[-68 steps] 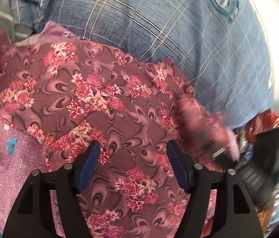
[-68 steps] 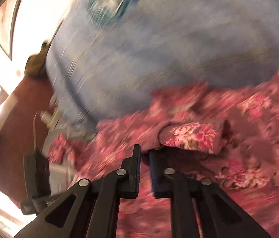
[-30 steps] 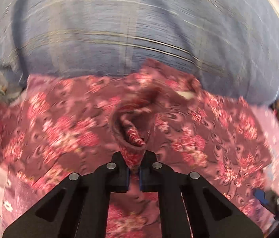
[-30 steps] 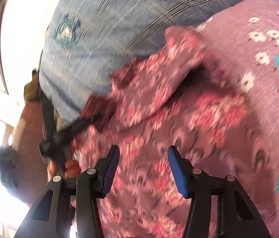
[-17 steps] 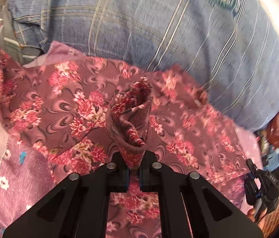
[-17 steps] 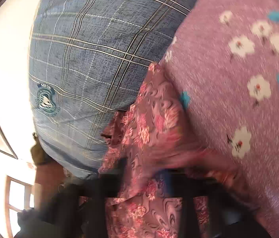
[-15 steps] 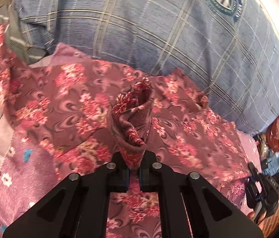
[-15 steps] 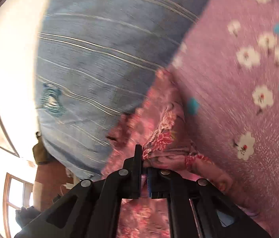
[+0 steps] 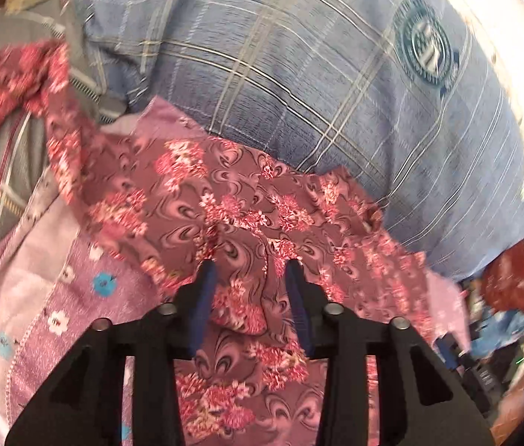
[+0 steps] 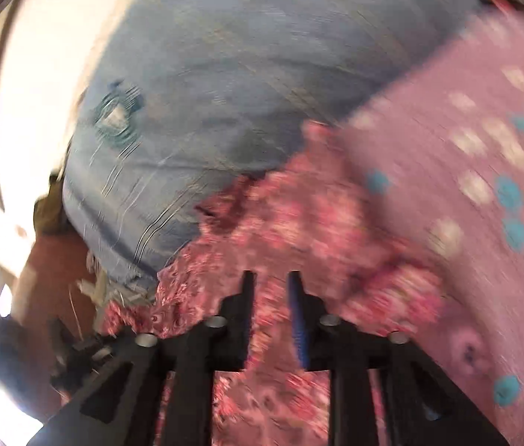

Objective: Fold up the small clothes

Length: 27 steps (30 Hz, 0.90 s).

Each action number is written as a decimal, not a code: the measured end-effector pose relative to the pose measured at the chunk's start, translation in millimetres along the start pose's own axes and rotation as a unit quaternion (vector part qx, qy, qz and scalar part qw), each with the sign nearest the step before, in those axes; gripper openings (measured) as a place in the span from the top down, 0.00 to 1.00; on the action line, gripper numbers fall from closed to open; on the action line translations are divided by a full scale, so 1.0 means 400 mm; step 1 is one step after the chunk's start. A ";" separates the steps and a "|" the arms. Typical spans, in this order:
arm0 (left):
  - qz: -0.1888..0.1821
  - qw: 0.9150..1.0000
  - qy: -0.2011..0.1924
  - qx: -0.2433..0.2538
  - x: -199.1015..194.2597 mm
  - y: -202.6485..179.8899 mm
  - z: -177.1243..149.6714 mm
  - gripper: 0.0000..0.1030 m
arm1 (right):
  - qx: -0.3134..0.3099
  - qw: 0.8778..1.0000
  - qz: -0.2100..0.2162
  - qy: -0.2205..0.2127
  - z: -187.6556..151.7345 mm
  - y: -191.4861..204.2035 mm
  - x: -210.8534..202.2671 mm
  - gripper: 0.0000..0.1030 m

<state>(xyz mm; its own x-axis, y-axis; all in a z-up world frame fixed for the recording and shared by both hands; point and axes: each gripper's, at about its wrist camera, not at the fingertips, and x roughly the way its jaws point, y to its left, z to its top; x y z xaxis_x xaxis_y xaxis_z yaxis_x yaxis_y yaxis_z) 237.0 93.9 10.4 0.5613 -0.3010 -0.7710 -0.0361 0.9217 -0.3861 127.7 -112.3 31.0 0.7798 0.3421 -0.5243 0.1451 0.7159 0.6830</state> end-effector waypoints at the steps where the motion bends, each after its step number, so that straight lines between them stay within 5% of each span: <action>1: 0.015 1.000 0.007 0.016 0.029 -0.019 -0.004 0.65 | -0.017 1.000 -0.002 0.004 0.002 0.028 0.028 0.72; 6: 0.061 0.994 0.083 0.029 0.173 -0.009 -0.038 0.65 | -0.071 0.996 -0.044 0.033 -0.035 0.082 0.161 0.72; 8: 0.051 0.995 0.076 0.030 0.166 0.003 -0.037 0.65 | -0.081 0.990 -0.079 0.085 -0.063 0.066 0.234 0.73; 11: 0.026 0.997 0.074 0.014 0.117 0.032 -0.009 0.65 | -0.115 0.985 -0.104 0.071 -0.074 0.087 0.221 0.74; 14: 0.027 0.999 0.036 0.002 0.035 0.079 0.042 0.64 | -0.143 0.985 -0.081 0.046 -0.081 0.136 0.188 0.71; 17: 0.062 0.997 -0.010 -0.036 -0.045 0.169 0.130 0.38 | -0.163 0.983 -0.068 0.051 -0.096 0.164 0.202 0.60; 19: 0.098 0.993 -0.027 -0.057 -0.081 0.238 0.192 0.37 | -0.155 0.983 -0.071 0.074 -0.117 0.145 0.233 0.58; 22: 0.133 0.986 -0.027 -0.093 -0.126 0.350 0.257 0.37 | -0.166 0.984 -0.050 0.047 -0.152 0.124 0.219 0.53; 27: 0.130 0.978 -0.019 -0.164 -0.155 0.490 0.244 0.37 | -0.140 0.989 -0.017 0.047 -0.143 0.099 0.220 0.53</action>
<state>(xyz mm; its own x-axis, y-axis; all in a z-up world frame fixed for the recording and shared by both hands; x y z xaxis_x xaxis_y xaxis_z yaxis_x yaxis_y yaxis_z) 275.6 317.0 32.0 0.5269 -0.0516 -0.8484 -0.4419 0.8360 -0.3253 167.0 -19.0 -17.3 0.7147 0.3605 -0.5993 -0.0135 0.8638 0.5036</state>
